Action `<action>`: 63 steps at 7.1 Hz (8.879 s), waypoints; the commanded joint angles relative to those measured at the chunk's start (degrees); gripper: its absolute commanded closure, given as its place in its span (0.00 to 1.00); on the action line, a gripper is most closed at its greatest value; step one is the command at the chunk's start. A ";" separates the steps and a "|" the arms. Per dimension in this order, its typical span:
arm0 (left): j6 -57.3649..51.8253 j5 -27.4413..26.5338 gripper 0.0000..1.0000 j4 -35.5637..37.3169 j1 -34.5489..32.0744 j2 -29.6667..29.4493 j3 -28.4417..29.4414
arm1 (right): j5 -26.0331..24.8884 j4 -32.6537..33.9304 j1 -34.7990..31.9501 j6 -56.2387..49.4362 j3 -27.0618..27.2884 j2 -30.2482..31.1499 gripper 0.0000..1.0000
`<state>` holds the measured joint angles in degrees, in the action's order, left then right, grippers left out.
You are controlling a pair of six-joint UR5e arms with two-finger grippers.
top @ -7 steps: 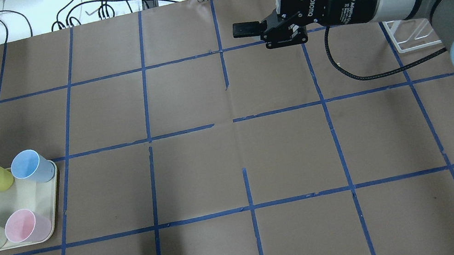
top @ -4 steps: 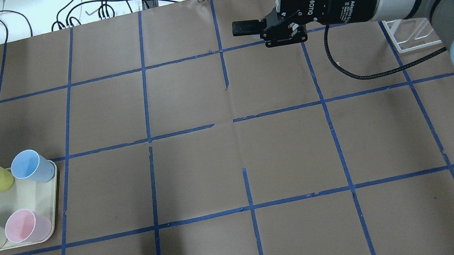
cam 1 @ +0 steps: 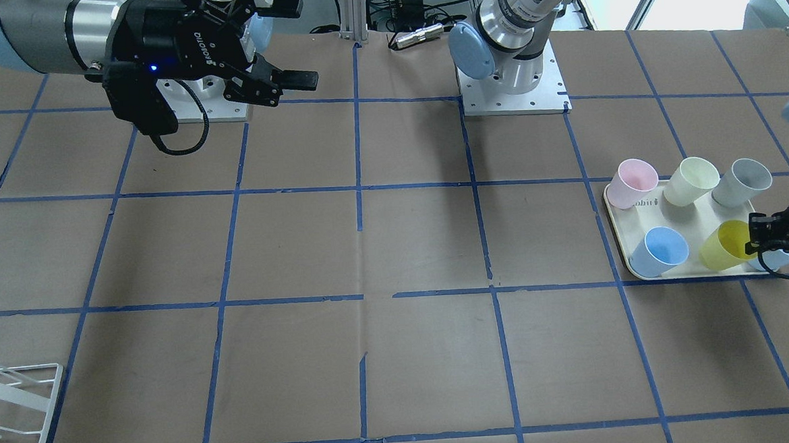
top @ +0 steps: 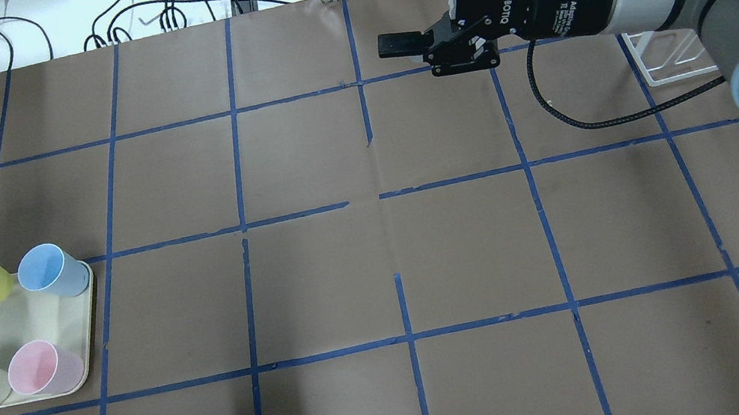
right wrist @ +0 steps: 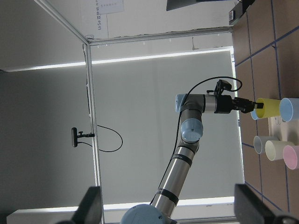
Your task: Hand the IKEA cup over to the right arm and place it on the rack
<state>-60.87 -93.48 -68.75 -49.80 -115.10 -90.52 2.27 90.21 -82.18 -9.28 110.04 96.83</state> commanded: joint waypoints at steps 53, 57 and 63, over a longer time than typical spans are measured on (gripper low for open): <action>14.72 95.50 0.00 -41.46 -34.31 27.03 -17.50 | -5.34 2.70 -0.27 9.28 -4.13 -2.61 0.76; 21.96 85.91 0.00 -42.51 -26.18 26.86 -12.96 | -13.97 2.87 9.56 10.07 -6.40 -2.26 0.76; 50.67 30.22 0.00 -15.72 -28.13 24.04 -10.21 | -75.57 9.68 11.42 -6.31 -14.24 -2.70 0.96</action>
<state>-13.30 -51.46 -88.30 -75.08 -90.92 -101.24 -62.88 96.10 -70.92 -9.23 96.00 94.33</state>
